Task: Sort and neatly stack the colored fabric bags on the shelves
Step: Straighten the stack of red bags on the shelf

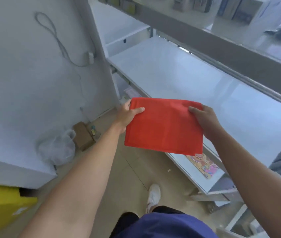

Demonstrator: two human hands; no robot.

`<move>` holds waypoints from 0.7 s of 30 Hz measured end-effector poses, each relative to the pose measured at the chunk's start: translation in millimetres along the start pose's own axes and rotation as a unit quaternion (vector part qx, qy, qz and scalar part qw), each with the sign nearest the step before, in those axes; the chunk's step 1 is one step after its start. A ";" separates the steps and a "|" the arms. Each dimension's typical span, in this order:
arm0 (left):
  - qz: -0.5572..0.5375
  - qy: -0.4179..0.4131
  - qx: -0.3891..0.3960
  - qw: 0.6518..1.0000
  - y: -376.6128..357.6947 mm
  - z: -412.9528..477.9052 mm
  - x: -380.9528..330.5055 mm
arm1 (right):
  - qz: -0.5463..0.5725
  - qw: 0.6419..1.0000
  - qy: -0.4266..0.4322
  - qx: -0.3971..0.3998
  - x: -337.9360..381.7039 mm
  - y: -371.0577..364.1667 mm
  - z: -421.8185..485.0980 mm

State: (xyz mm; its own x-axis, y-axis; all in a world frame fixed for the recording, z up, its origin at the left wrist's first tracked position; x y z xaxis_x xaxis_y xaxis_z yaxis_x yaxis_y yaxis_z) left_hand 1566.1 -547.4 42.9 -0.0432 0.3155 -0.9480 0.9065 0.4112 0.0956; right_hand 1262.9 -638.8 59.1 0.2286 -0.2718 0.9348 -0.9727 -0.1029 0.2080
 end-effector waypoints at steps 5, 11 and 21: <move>0.046 -0.007 0.053 0.998 -22.5 84.8 -37.9 | -0.024 0.999 -0.034 -0.018 9.2 -4.6 52.5; 0.085 -0.087 0.137 0.983 -93.0 188.1 -103.9 | -0.060 0.985 -0.009 -0.164 56.2 34.1 103.1; 0.016 -0.109 0.223 0.969 -174.2 274.7 -125.0 | 0.084 0.931 0.019 -0.354 44.2 67.3 133.1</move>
State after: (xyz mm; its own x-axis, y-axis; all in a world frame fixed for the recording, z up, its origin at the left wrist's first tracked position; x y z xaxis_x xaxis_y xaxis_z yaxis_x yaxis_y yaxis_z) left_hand 1528.9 -893.4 61.3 0.0330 0.1145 -0.9929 0.9993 -0.0203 0.0308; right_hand 1212.8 -785.0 76.2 0.0830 -0.1922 0.9778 -0.7806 0.5974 0.1837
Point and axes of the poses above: each hand's wrist, its own z-axis towards the middle knuckle, its own y-axis out of the back of the hand, x = y × z, the point moved 7 cm from there along z, towards the middle knuckle, and after that the axes turned 5 degrees about -x, right-handed, at the moved point
